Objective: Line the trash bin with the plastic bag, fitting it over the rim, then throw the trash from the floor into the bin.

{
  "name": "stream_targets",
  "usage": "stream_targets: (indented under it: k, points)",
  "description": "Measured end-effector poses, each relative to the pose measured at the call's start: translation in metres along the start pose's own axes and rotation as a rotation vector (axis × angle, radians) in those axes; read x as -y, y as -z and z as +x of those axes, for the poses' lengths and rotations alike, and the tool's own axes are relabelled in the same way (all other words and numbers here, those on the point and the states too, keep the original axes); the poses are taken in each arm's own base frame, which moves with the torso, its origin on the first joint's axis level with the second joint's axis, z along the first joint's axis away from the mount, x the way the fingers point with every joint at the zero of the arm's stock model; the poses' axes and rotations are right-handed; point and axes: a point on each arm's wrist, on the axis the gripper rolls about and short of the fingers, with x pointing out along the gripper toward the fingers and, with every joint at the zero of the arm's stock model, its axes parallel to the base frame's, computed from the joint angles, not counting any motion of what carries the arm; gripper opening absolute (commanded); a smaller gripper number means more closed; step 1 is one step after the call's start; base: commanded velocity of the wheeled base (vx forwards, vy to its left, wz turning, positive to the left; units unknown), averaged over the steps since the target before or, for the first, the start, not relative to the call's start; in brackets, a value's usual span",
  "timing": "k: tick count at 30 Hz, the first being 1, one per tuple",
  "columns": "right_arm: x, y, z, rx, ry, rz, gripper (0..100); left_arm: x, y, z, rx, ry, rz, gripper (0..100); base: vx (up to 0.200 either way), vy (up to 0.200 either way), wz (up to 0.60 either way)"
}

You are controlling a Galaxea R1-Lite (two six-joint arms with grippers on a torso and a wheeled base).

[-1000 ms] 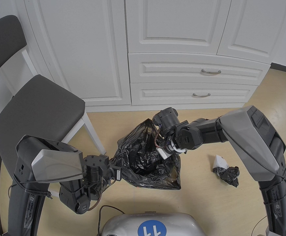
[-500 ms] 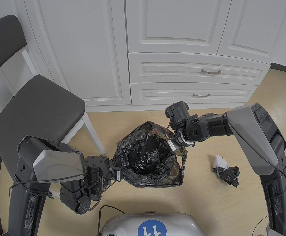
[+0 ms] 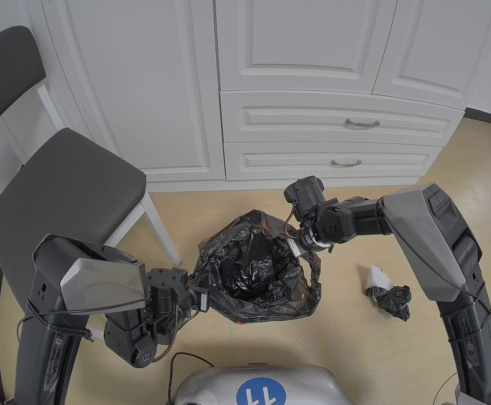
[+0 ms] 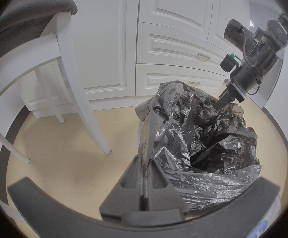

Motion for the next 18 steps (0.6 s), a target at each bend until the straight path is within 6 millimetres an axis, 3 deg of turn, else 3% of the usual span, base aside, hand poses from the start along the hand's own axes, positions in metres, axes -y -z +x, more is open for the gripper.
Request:
stream_targets:
  k: [4,11,18]
  points:
    - [0.001,-0.001,-0.013,-0.004,-0.005,-0.011,100,-0.001,0.001,-0.002,-0.007,0.001,0.002,0,0.000,0.000,0.00]
    - [0.009,0.002,-0.053,-0.011,-0.015,-0.028,100,-0.004,0.004,-0.018,-0.057,0.042,0.022,0,0.000,0.000,0.00]
    - [0.014,0.016,-0.081,0.038,-0.021,-0.015,100,-0.006,0.000,-0.027,-0.065,0.066,0.023,0,0.000,0.000,0.00]
